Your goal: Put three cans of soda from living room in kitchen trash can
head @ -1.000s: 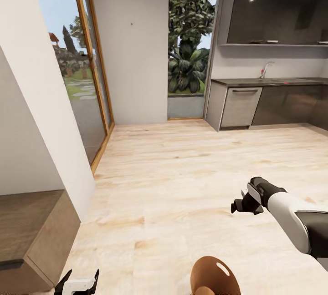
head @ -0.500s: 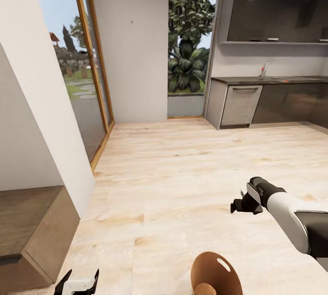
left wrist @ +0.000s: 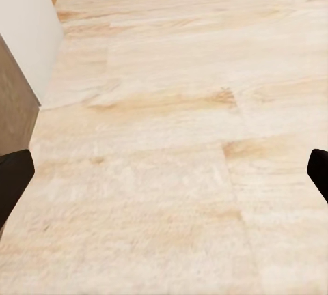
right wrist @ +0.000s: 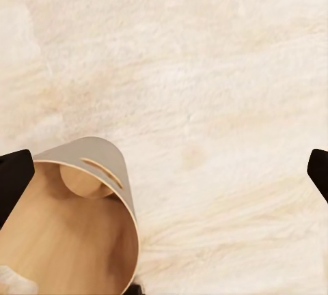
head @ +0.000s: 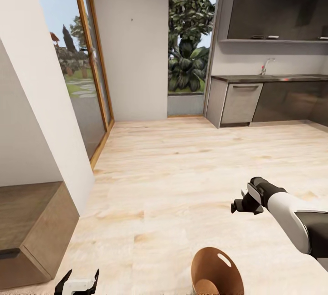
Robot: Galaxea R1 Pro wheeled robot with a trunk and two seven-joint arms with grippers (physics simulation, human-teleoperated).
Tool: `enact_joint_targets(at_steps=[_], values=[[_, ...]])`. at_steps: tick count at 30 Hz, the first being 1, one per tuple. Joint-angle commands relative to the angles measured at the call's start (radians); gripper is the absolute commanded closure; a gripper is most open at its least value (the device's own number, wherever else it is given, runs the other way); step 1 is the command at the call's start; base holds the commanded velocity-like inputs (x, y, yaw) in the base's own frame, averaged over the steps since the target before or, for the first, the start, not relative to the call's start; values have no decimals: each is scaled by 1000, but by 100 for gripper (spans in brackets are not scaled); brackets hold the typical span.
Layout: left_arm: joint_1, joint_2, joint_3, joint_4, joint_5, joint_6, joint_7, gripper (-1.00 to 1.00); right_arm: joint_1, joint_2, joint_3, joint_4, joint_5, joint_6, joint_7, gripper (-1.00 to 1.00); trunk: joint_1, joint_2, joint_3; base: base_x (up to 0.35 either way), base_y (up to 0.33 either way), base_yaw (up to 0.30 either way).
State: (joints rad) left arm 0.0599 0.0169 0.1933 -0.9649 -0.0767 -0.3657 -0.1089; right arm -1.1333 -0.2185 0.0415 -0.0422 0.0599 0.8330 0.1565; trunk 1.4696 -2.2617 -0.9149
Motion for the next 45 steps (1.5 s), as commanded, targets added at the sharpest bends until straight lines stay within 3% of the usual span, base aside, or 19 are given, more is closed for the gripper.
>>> enact_joint_targets(at_steps=[1,16,34,45], values=[[0,0,0,0,0,0,0,-100,0,0,0,0,0,0,0,-100,4,-7,-3,0,0,0],[0,0,0,-1,0,1,0,-100,9,-2,0,0,1,0,0,-100,61,-112,-50,0,0,0],[0,0,0,-5,2,0,0,-100,81,-4,0,-1,1,-34,0,-100,130,-238,-107,0,0,0],[0,0,0,-3,2,-1,0,-100,96,7,1,9,-1,-36,-1,-100,135,-241,-149,0,0,0]])
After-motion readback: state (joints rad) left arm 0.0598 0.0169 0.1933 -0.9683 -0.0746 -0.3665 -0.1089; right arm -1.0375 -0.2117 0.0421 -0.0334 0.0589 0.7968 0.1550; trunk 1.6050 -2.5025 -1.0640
